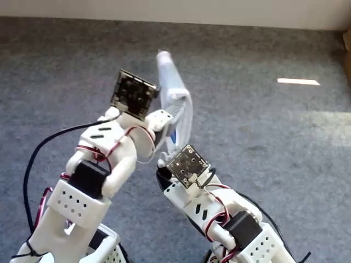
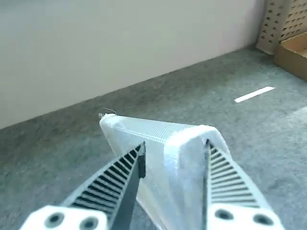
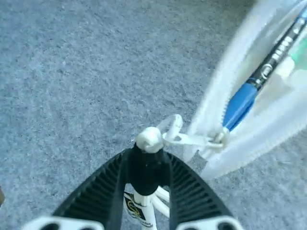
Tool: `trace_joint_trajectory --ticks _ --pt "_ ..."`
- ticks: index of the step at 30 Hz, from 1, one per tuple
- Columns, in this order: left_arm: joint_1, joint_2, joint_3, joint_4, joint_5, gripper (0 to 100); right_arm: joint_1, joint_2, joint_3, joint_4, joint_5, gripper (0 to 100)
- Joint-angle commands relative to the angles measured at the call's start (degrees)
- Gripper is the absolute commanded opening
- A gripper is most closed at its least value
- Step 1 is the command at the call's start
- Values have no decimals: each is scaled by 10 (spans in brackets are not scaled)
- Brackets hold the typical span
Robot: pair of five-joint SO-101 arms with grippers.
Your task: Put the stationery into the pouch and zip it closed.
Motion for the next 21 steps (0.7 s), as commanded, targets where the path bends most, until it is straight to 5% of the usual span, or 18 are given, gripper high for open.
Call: trace_joint_trajectory --ticks 1,11,17,21 --pt "53 -9 -7 -18 -28 258 16 -7 -32 1 6 5" --pt "11 -11 -17 -18 -59 264 43 -7 -33 -2 6 5" --pt "-77 -16 -29 -15 -76 259 52 -7 -33 -3 6 5" --pt "-121 -15 -60 73 -123 259 97 -41 -54 -2 6 5"
